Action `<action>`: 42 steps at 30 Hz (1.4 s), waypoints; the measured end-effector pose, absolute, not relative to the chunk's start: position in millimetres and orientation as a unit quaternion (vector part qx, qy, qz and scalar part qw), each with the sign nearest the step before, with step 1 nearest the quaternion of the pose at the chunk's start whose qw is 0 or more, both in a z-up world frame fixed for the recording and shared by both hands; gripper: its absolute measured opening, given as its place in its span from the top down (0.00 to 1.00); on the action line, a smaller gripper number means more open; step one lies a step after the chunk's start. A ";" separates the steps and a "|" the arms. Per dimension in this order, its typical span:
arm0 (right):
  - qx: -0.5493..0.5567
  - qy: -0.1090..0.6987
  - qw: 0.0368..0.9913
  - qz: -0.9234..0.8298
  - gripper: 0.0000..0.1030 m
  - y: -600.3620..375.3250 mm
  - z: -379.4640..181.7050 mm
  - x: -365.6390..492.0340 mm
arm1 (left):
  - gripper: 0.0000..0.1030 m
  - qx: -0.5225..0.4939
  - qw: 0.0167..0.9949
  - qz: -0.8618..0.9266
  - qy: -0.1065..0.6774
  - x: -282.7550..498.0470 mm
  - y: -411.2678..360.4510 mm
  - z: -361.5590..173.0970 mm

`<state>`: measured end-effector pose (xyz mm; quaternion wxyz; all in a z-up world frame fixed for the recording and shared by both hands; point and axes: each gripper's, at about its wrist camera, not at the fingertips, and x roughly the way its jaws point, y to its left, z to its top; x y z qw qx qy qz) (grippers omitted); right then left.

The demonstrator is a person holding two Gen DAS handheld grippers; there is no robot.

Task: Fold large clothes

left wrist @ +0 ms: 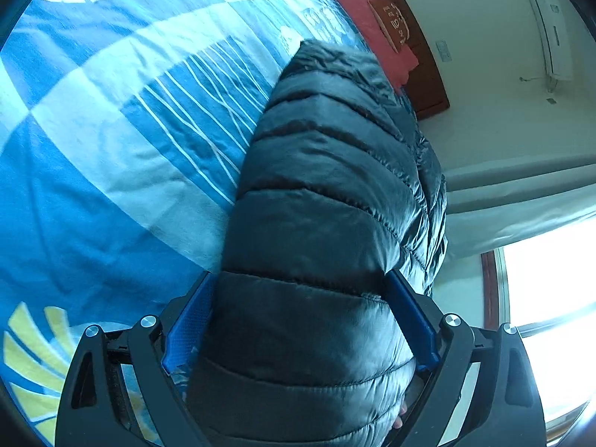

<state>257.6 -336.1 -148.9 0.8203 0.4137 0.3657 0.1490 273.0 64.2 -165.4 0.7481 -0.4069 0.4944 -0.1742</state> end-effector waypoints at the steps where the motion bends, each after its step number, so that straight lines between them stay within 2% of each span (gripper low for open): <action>1: 0.411 0.365 0.822 0.148 0.19 -337.0 -146.4 256.6 | 0.12 -0.409 0.749 -0.170 0.493 272.6 67.6 -164.9; 8: 0.401 0.353 0.835 0.132 0.13 -345.4 -128.6 264.6 | 0.12 -0.428 0.753 -0.156 0.474 285.0 95.2 -163.0; 20: 0.417 0.399 0.807 0.126 0.10 -341.1 -152.1 327.8 | 0.13 -0.394 0.748 -0.187 0.501 346.4 55.3 -176.7; 21: 0.418 0.405 0.804 0.122 0.14 -342.0 -156.5 329.7 | 0.13 -0.387 0.751 -0.185 0.502 347.8 52.1 -175.9; 22: 0.420 0.410 0.800 0.122 0.24 -342.3 -161.0 330.6 | 0.14 -0.377 0.756 -0.183 0.503 348.9 48.6 -175.1; 25: 0.424 0.417 0.795 0.121 0.39 -343.5 -170.2 332.3 | 0.17 -0.348 0.769 -0.175 0.506 349.8 38.3 -174.4; 27: 0.426 0.421 0.793 0.115 0.43 -343.5 -177.0 332.3 | 0.17 -0.337 0.775 -0.168 0.507 351.8 33.5 -174.5; 33: 0.441 0.417 0.786 0.116 0.44 -343.6 -193.8 332.0 | 0.17 -0.300 0.794 -0.155 0.506 354.5 15.6 -179.0; 42: 0.447 0.413 0.784 0.123 0.44 -343.3 -193.9 327.7 | 0.17 -0.294 0.801 -0.155 0.498 357.0 8.8 -177.8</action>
